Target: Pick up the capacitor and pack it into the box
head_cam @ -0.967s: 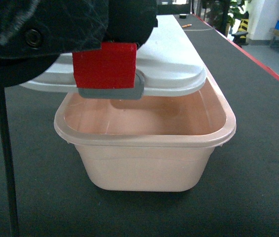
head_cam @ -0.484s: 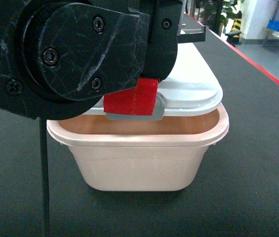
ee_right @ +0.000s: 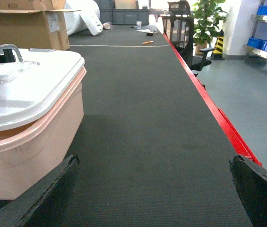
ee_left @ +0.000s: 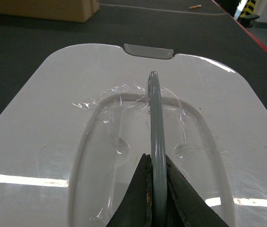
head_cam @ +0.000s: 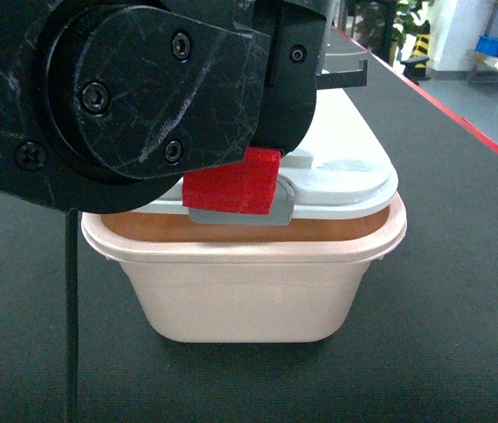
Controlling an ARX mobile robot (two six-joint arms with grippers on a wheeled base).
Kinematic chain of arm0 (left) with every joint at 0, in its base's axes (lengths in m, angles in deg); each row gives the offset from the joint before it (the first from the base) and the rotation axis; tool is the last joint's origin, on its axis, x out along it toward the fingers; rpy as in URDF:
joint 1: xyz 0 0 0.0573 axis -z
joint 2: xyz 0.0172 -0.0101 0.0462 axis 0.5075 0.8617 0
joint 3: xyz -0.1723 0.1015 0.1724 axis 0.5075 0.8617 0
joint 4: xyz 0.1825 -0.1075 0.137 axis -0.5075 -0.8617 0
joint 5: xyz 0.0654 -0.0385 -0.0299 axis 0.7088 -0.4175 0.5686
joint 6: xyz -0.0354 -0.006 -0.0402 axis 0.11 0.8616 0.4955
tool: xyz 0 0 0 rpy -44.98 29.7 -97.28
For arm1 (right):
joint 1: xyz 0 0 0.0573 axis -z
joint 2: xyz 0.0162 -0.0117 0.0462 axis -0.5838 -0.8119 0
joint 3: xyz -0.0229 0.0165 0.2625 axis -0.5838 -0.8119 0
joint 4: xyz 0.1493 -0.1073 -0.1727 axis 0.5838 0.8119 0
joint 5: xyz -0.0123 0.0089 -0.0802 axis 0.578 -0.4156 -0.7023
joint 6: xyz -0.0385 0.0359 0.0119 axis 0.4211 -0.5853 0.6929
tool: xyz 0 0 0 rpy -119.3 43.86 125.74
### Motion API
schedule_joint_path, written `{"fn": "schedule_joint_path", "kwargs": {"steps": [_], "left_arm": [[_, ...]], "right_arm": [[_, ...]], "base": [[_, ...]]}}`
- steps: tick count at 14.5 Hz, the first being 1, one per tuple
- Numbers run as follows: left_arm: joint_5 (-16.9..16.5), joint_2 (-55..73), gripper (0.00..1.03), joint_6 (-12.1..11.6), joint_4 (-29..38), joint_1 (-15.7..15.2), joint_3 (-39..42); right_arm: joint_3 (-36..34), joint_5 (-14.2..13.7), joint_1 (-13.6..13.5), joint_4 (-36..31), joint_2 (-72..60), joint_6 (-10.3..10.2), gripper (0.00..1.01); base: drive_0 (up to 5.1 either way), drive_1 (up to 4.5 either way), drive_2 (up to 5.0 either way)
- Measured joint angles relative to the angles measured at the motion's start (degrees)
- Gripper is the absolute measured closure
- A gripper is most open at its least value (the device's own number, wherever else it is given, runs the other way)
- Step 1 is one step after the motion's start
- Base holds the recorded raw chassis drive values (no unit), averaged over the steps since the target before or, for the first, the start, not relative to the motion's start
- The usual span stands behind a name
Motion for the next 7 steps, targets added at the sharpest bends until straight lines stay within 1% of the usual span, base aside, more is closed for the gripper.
{"fn": "schedule_joint_path", "kwargs": {"steps": [1,3,5,7], "left_arm": [[-0.31,0.0,1.01,0.07,-0.13,0.04,0.07],[0.79,-0.15,1.01,1.49,-0.35,0.09,1.81],[0.76,-0.46,1.01,2.51,0.11,0.39,2.64],[0.42,-0.48,1.01,2.54,0.24,0.42,2.8]], "right_arm": [[0.0,0.0,0.0,0.0,-0.02,0.02,0.03],[0.0,0.0,0.0,0.0,-0.02,0.02,0.03],[0.0,0.0,0.0,0.0,0.0,0.02,0.03],[0.0,0.0,0.0,0.0,-0.02,0.02,0.03]], "base": [[0.0,0.0,0.0],[0.0,0.0,0.0],[0.0,0.0,0.0],[0.0,0.0,0.0]]}}
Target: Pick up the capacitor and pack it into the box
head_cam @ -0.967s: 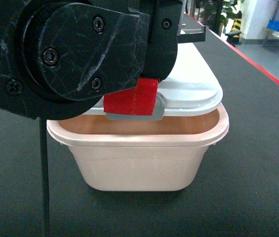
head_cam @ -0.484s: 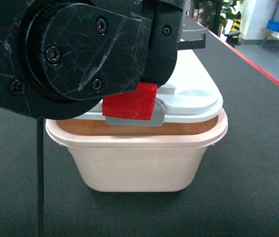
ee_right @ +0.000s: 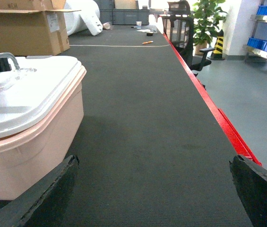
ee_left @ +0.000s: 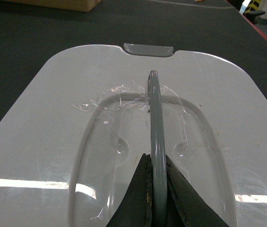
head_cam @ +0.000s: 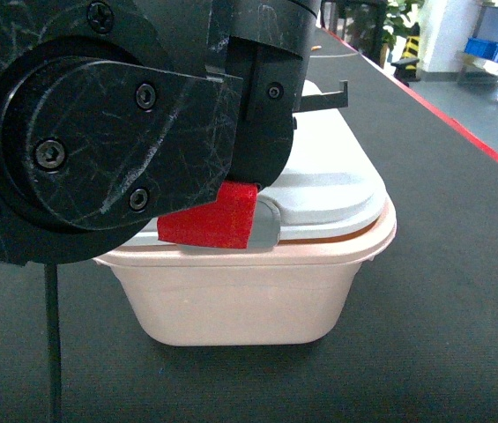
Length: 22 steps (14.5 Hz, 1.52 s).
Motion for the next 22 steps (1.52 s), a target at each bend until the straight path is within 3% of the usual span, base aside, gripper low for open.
{"fn": "schedule_joint_path", "kwargs": {"steps": [1,2,7,10,14,16,17,18,20,21,22], "left_arm": [[-1.38,0.02,1.01,0.02,0.44,0.02,0.0],[-1.55,0.02,0.92,0.04,2.08,0.07,0.22],[-1.68,-0.87,0.37,0.0,4.2,-0.39,0.39],[-1.75,-5.03,0.03,0.07,6.8,-3.26,0.48],[-0.7,-9.81,0.05,-0.04,9.97,-10.64,6.14],[-1.11,-19.19,0.05,-3.06,14.14,-16.52,13.84],[-1.81,-25.31,0.05,-5.81,15.63,-19.71,18.82],[-1.05,-28.2,0.05,-7.23,15.78,-20.85,21.27],[-2.1,-26.38,0.05,-8.24,15.1,-19.78,21.27],[-10.29,-28.0,0.13,-10.97,9.66,-20.9,22.1],[-18.69,-31.91,0.25,-13.29,9.64,-23.12,26.82]], "right_arm": [[0.0,0.0,0.0,0.02,0.0,0.0,0.03],[0.0,0.0,0.0,0.0,0.0,0.0,0.03],[0.0,0.0,0.0,0.02,0.02,0.0,0.03],[0.0,0.0,0.0,0.0,0.0,0.0,0.03],[0.0,0.0,0.0,0.0,0.02,0.0,0.03],[0.0,0.0,0.0,0.0,0.0,0.0,0.03],[0.0,0.0,0.0,0.02,0.0,0.0,0.03],[0.0,0.0,0.0,0.0,0.0,0.0,0.03],[0.0,0.15,0.0,-0.02,0.0,0.0,0.03],[0.0,0.13,0.0,0.02,0.0,0.0,0.03],[0.0,0.0,0.0,0.0,0.0,-0.02,0.03]], "base": [[0.0,0.0,0.0],[0.0,0.0,0.0],[0.0,0.0,0.0],[0.0,0.0,0.0],[0.0,0.0,0.0],[0.0,0.0,0.0],[0.0,0.0,0.0],[0.0,0.0,0.0],[0.0,0.0,0.0],[0.0,0.0,0.0],[0.0,0.0,0.0]]}}
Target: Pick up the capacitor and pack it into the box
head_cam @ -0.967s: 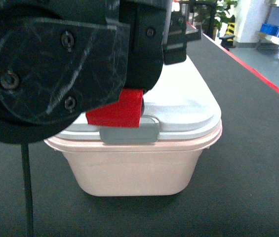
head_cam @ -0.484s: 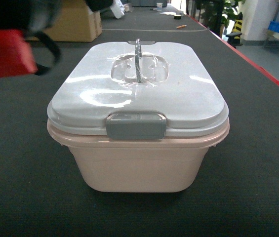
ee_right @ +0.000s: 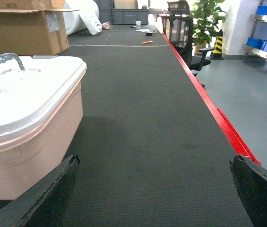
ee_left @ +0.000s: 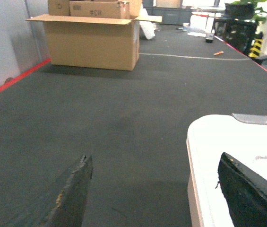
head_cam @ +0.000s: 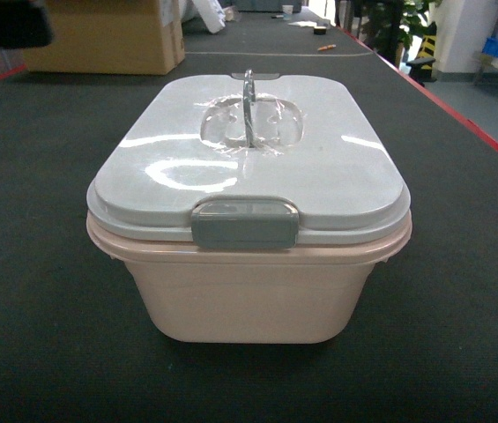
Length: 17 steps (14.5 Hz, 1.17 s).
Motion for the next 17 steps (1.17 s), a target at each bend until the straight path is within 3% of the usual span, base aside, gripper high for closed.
{"fn": "schedule_joint_path", "kwargs": {"steps": [1,4,6,10,11,12,15,17], "left_arm": [[-5.27,-4.24,0.39,-1.07,1.95,-2.51,5.18],[-10.56,-11.3,0.77,-1.84,4.02,-5.77,15.89],[-12.33,-16.81,1.02,-1.79,4.35,-8.2,21.29],[-15.65,-26.62,1.01,-1.84,1.57,-11.19,28.61],[-16.94,-29.24,1.01,-1.84,0.28,-12.55,29.77],[-20.09,-32.04,1.01,-1.86,-1.33,-15.93,31.1],[-20.57,-39.26,1.01,-1.86,-6.16,-16.0,33.62],[-20.55,-41.57,1.01,-1.86,-5.11,-16.0,36.09]], "right_arm": [[0.0,0.0,0.0,0.0,0.0,0.02,0.03],[0.0,0.0,0.0,0.02,0.0,0.02,0.03],[0.0,0.0,0.0,0.0,0.0,0.02,0.03],[0.0,0.0,0.0,0.0,0.0,0.02,0.03],[0.0,0.0,0.0,0.02,0.0,0.02,0.03],[0.0,0.0,0.0,-0.02,0.0,0.02,0.03],[0.0,0.0,0.0,0.0,0.02,0.02,0.03],[0.0,0.0,0.0,0.02,0.0,0.02,0.03]], "base": [[0.0,0.0,0.0],[0.0,0.0,0.0],[0.0,0.0,0.0],[0.0,0.0,0.0],[0.0,0.0,0.0],[0.0,0.0,0.0],[0.0,0.0,0.0],[0.0,0.0,0.0]]}}
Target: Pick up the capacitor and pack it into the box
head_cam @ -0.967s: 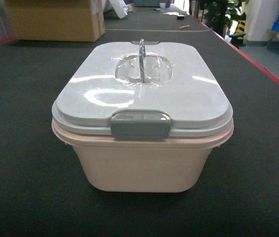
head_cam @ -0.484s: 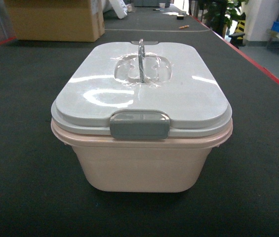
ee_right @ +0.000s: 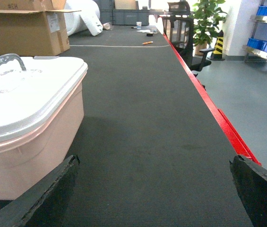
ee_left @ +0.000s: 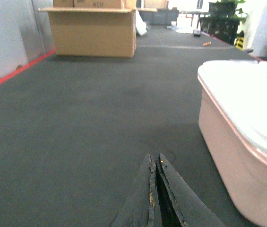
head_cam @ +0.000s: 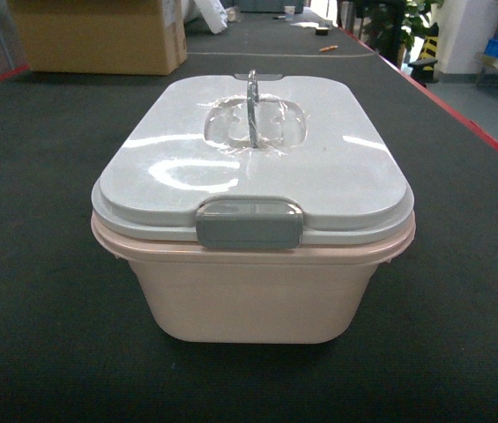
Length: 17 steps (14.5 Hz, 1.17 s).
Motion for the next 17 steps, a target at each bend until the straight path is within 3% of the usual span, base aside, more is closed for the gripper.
{"fn": "schedule_joint_path", "kwargs": {"steps": [6,15,16,17], "left_arm": [[0.0,-13.57,1.01,0.0,-13.14,0.0,0.24],[0.0,-27.98,1.01,0.0,-27.69,0.0,0.24],[0.09,-35.5,1.01,0.0,-37.27,0.0,0.2],[0.22,-36.5,1.01,-0.04,-35.76,0.0,-0.13]], "right_arm": [[0.0,0.0,0.0,0.0,0.0,-0.02,0.03],[0.0,0.0,0.0,0.0,0.02,0.0,0.03],[0.0,-0.02,0.0,0.0,0.0,-0.02,0.03],[0.0,0.02,0.0,0.0,0.0,-0.02,0.03]], "base": [[0.0,0.0,0.0],[0.0,0.0,0.0],[0.0,0.0,0.0],[0.0,0.0,0.0]]}}
